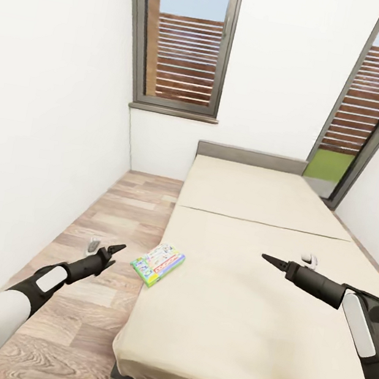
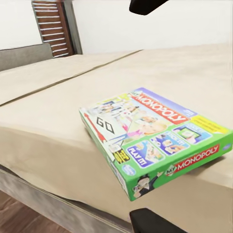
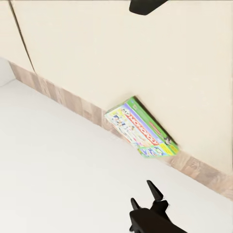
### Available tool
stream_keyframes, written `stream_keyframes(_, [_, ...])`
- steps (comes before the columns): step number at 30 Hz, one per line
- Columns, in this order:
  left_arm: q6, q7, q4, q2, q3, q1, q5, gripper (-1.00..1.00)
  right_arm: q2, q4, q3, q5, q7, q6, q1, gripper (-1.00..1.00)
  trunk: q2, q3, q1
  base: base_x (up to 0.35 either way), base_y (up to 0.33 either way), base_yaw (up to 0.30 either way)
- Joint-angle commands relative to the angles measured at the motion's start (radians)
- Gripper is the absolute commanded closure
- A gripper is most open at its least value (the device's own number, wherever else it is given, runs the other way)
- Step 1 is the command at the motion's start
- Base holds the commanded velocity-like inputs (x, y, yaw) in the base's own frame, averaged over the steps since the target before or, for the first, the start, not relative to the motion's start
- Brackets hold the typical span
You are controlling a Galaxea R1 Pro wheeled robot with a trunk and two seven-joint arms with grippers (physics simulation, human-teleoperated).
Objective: Put all the toys in the child's room - the three board games (two on the bed and one on the table), the two jigsaw puzzles on the table, and the tennis ball on the table - inside the toy box on the table in the child's room.
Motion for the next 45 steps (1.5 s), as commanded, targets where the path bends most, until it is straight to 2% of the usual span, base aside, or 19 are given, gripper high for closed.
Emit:
stream_keyframes(1, [0.006,-0.001,0.000,0.001,-0.007,0.000,0.010,-1.00,0.000,0.000,-0.001,-0.002,0.002,0.005,-0.001,-1.00,0.000,-0.001,0.000,0.000,0.000,-0.260])
stream_keyframes(8, [0.006,-0.029,-0.001,0.013,0.014,0.000,0.011,-1.00,0.001,-0.001,-0.001,-0.001,0.002,0.004,-0.001,-1.00,0.000,-0.001,0.000,0.000,0.000,-0.152])
stream_keyframes(19, [0.007,-0.087,-0.001,0.019,0.021,0.001,0.006,-1.00,0.004,-0.001,-0.001,0.000,0.002,0.004,-0.001,-1.00,0.000,-0.001,0.000,0.000,0.000,-0.048])
stream_keyframes(45, [0.000,-0.131,-0.013,0.044,0.024,0.016,0.009,-1.00,0.015,0.000,0.003,0.005,-0.001,0.004,-0.001,-1.00,0.000,-0.001,0.000,0.000,0.000,-0.005])
